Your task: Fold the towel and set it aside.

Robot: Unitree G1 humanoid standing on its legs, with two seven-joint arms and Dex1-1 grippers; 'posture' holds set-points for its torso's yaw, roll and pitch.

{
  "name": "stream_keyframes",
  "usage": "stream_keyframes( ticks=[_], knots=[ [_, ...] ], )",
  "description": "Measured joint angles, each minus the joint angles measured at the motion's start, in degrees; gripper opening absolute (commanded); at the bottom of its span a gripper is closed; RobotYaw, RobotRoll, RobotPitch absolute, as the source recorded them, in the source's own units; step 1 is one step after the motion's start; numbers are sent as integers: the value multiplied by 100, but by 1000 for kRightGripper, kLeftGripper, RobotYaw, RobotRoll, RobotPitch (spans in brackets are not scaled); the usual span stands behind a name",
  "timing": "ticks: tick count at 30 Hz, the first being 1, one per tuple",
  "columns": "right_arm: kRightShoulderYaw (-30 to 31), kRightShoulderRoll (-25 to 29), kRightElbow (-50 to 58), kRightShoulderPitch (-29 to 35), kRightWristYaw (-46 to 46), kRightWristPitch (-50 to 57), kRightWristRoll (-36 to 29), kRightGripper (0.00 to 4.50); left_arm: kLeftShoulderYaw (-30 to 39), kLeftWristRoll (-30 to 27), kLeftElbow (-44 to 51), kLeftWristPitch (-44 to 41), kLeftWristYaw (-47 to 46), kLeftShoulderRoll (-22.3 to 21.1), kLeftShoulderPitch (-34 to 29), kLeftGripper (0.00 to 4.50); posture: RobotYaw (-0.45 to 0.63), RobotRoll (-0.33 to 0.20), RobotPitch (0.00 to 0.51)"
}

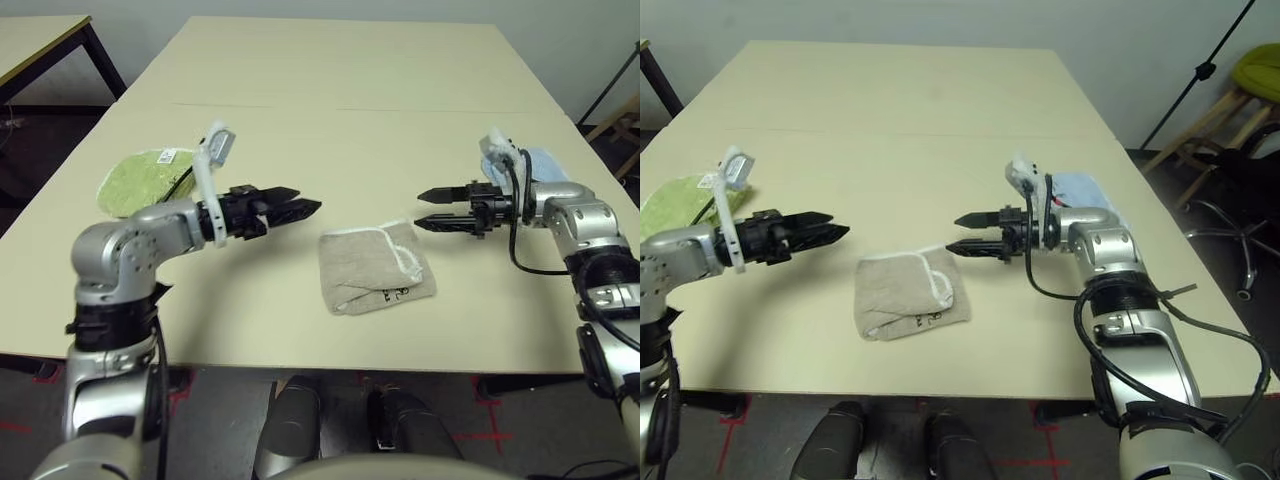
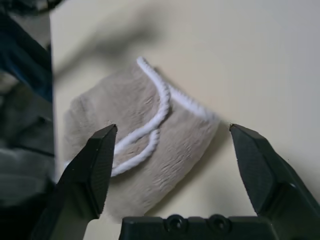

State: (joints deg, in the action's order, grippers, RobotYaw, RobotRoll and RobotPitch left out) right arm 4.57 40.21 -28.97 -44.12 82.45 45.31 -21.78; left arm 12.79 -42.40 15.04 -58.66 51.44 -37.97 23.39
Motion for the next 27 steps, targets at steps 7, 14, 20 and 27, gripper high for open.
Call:
stream_keyframes(
  ticks=[7, 14, 20, 27],
  knots=[
    [243, 173, -83, -81, -155, 1798, -141, 4500, -16, -60, 21, 379, 391, -488, -208, 4486, 226, 0, 151],
    [627, -225, -218, -69, -412, 1882, -47, 4500, -36, -207, 196, 572, 784, -798, -452, 4486, 243, 0, 155],
    [823, -544, -189, -61, -396, 2015, -104, 4500, 2, -372, 332, 796, 1093, -967, -615, 4486, 254, 0, 153],
    [834, -737, -97, -40, -436, 2411, -243, 4500, 31, -244, 327, 1682, 1316, -931, -783, 4486, 261, 0, 146]
  ],
)
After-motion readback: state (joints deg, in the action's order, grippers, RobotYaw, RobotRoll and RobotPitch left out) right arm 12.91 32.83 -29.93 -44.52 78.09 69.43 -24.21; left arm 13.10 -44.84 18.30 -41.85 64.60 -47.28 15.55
